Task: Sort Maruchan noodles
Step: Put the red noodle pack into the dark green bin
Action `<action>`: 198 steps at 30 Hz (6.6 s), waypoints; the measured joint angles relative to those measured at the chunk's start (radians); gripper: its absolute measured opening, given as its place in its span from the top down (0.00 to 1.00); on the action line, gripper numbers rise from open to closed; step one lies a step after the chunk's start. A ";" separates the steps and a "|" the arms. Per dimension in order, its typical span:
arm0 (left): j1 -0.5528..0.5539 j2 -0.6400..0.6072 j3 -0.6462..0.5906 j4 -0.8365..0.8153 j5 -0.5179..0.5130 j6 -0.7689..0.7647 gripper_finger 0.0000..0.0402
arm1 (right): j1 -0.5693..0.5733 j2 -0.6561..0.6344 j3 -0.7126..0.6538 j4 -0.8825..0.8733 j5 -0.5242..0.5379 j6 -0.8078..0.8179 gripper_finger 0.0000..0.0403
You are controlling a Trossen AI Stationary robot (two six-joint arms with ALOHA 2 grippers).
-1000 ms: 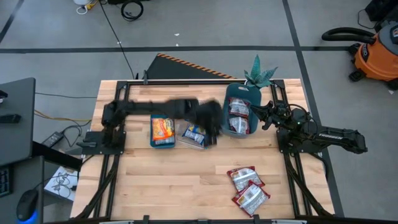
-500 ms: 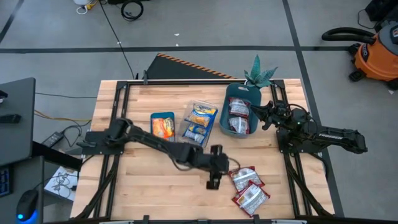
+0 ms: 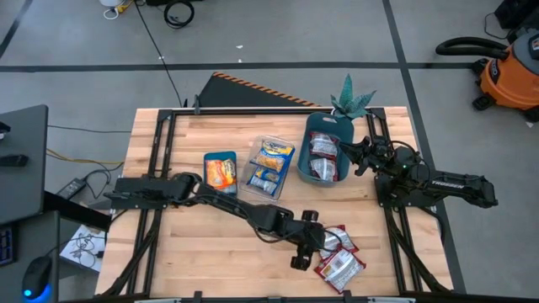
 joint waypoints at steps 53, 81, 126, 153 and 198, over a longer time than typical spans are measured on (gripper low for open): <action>-0.126 0.196 -0.015 0.285 -0.092 -0.255 0.47 | 0.000 0.000 0.000 0.000 -0.001 0.000 0.88; -0.009 0.106 -0.012 0.366 0.121 -0.212 0.97 | 0.000 0.000 0.000 0.000 -0.001 0.000 0.88; 0.483 -0.114 -0.017 0.019 0.022 0.018 0.93 | 0.000 0.000 0.000 -0.003 0.000 0.000 0.88; 0.198 -0.064 0.071 -0.073 0.078 0.097 0.56 | 0.000 0.000 0.000 0.000 0.000 0.000 0.88; -0.026 0.178 0.071 -0.105 -0.316 0.098 0.78 | 0.000 0.000 0.000 0.000 -0.001 0.000 0.88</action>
